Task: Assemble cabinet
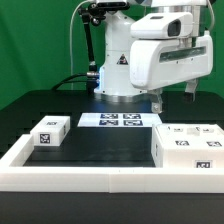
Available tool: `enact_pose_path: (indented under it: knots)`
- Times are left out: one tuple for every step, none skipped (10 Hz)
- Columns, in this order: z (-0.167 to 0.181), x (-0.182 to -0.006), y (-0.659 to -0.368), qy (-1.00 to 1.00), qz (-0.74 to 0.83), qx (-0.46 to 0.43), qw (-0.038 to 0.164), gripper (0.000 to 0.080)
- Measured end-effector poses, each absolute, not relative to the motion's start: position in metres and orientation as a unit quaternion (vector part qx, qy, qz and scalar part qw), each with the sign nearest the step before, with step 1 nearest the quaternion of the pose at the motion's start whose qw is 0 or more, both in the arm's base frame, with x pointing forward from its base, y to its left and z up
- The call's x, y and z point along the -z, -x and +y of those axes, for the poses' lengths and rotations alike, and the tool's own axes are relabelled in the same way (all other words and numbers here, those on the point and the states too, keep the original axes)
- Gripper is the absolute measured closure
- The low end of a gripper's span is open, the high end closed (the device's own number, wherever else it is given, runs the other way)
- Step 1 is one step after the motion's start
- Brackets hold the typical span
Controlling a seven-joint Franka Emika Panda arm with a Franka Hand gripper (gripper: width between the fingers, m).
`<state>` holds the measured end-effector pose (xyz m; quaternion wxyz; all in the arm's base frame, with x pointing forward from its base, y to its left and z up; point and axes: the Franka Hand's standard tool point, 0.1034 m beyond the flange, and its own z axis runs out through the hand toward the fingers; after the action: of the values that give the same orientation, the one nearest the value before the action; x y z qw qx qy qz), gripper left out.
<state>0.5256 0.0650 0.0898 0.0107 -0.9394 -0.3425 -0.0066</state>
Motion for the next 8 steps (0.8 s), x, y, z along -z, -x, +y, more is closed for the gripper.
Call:
enact_pose_path:
  knots:
    - [0.07,-0.087,-0.522,0.965,-0.262,0.008,0.013,0.0002]
    - [0.073,-0.084,-0.518,0.979,-0.201,0.006,0.018,0.0002]
    - [0.076,-0.084,-0.518,0.989,-0.149,0.005,0.025,0.0002]
    - [0.079,-0.084,-0.517,0.994,-0.1,0.003,0.032,0.0002]
    - [0.081,-0.084,-0.517,0.997,-0.072,0.001,0.037,0.0002]
    - [0.085,-0.084,-0.516,0.999,-0.022,-0.002,0.044,0.0002]
    - [0.092,-0.085,-0.514,0.998,0.036,-0.007,0.042,0.0002]
    - [0.096,-0.079,-0.506,0.995,0.093,-0.015,0.037,0.0002]
